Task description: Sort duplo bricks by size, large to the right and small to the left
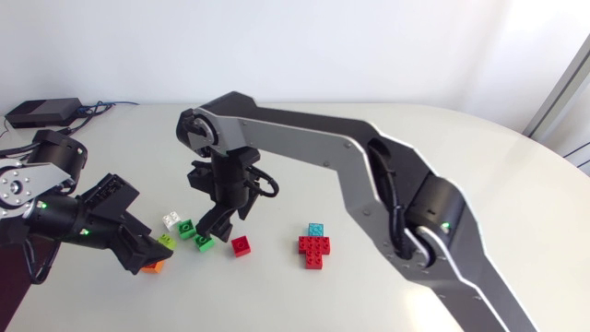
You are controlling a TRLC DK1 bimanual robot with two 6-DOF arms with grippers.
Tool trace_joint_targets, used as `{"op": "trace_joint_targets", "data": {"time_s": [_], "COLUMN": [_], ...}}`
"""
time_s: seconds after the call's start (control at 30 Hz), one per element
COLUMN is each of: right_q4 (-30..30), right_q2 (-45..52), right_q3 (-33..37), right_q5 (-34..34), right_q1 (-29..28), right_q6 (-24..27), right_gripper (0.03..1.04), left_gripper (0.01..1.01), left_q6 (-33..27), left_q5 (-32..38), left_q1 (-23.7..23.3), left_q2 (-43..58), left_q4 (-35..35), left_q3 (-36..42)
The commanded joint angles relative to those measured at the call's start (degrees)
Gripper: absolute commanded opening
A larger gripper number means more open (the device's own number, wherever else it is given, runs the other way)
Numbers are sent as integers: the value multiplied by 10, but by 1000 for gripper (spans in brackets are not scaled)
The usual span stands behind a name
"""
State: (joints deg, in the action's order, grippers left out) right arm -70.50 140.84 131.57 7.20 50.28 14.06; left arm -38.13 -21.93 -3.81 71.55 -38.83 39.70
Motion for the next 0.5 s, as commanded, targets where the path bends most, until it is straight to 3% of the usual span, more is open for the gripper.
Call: {"op": "trace_joint_targets", "data": {"time_s": [0.0,0.23,0.47], "right_q4": [19,113,152], "right_q2": [-84,-265,-289], "right_q3": [-86,-363,-464], "right_q5": [-5,-10,-2], "right_q1": [-21,-49,-53], "right_q6": [-16,-24,-36], "right_gripper": [911,911,911], "left_gripper": [985,985,985], "left_q6": [-12,-10,1], "left_q5": [-6,-13,-14], "left_q1": [-1,11,25], "left_q2": [-17,-29,-55], "left_q4": [-11,-19,-30], "left_q3": [-15,-18,-20]}}
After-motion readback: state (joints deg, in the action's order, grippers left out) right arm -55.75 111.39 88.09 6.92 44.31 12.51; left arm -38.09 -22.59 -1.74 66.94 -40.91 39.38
